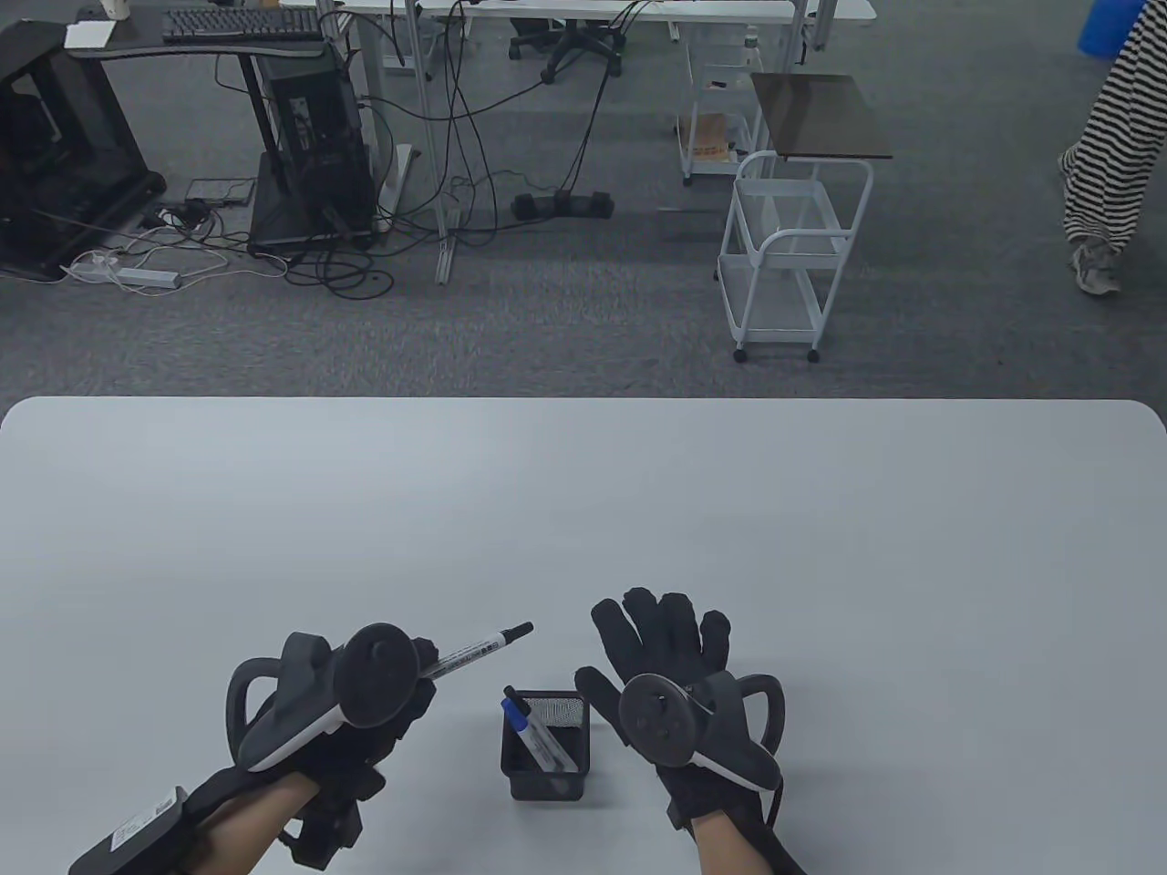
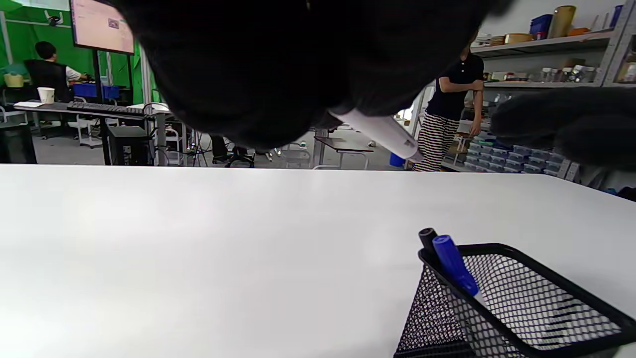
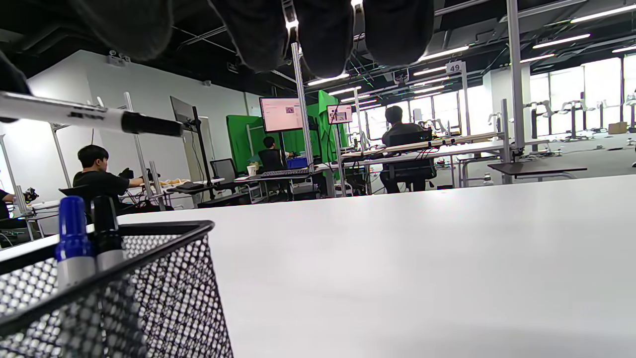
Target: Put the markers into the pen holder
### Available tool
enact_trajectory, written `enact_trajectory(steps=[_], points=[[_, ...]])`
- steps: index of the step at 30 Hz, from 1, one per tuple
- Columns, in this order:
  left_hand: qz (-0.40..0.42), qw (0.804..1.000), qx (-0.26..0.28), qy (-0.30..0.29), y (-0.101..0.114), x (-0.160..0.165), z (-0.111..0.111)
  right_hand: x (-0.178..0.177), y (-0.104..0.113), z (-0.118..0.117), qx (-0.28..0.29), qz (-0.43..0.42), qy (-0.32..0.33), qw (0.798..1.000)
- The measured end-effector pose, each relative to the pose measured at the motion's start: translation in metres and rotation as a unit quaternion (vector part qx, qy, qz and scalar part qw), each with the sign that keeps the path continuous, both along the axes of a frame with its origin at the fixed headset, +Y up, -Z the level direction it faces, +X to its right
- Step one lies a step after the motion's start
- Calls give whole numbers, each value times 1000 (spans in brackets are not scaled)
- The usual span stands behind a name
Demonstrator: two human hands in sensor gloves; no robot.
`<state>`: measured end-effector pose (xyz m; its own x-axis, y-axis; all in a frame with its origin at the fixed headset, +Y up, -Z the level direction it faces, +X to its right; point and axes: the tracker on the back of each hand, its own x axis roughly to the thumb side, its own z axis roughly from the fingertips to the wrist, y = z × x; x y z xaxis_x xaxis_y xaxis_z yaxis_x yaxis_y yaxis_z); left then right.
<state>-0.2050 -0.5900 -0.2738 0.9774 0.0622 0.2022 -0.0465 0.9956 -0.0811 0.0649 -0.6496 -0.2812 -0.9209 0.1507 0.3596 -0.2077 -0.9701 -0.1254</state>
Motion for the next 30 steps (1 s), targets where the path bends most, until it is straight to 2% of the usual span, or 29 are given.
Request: enact_trajectory(steps=[11, 30], points=[[-1, 999, -11, -46, 35, 0, 9, -1, 0, 0, -3, 6, -2, 1000], [-36, 995, -19, -93, 51, 21, 20, -3, -1, -1, -4, 12, -2, 1000]])
